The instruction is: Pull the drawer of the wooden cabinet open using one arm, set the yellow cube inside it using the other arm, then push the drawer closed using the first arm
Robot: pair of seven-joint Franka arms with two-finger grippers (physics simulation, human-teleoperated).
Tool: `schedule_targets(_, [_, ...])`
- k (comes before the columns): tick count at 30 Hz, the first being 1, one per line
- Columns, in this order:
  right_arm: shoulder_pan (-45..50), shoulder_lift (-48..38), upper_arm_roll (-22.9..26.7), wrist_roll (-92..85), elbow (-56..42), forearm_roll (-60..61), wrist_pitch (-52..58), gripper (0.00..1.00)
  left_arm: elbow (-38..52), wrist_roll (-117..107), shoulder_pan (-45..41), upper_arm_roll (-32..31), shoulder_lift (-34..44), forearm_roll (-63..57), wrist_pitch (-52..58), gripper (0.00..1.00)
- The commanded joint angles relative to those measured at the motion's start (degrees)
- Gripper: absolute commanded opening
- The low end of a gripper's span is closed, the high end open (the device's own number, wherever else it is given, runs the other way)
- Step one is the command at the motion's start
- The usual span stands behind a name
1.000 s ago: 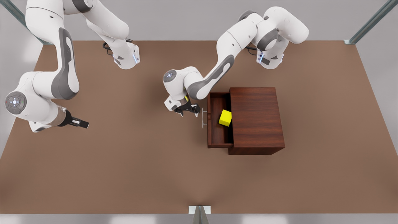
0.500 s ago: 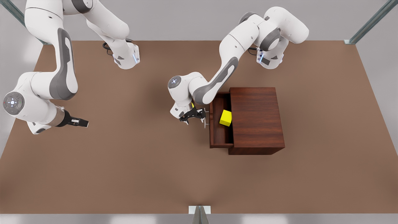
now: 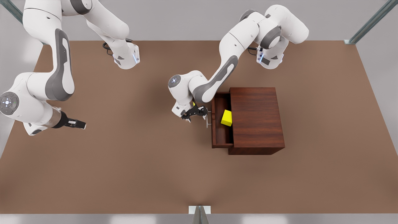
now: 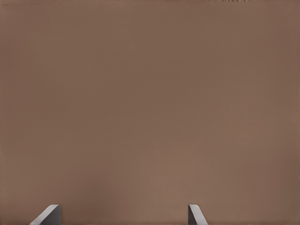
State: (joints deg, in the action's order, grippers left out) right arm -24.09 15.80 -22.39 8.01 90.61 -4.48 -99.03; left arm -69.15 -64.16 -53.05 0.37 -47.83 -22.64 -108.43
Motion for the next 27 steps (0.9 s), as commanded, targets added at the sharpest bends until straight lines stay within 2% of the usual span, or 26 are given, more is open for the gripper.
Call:
schedule_targets(1, [0.0, -0.1, 0.0, 1.1, -0.1, 0.0, -0.1, 1.0, -0.2, -1.2, 0.0, 0.0, 0.5, 0.1, 1.5, 1.0])
schedule_targets(12, [0.2, -0.1, -0.2, 1.0, -0.1, -0.3, 0.2, 1.0, -0.3, 2.2, 2.2, 0.2, 1.6, -0.2, 2.5, 1.0])
schedule_targets(22, [0.5, 0.1, -0.4, 1.1, -0.1, -0.6, 0.3, 1.0, -4.8, 6.4, 4.5, 1.9, 3.2, -0.2, 2.6, 1.0])
schedule_targets(27, [2.1, 0.4, -0.6, 1.5, 0.0, -6.4, 1.7, 1.0, -4.8, 7.7, 4.5, 2.5, 3.3, -0.2, 3.8, 1.0])
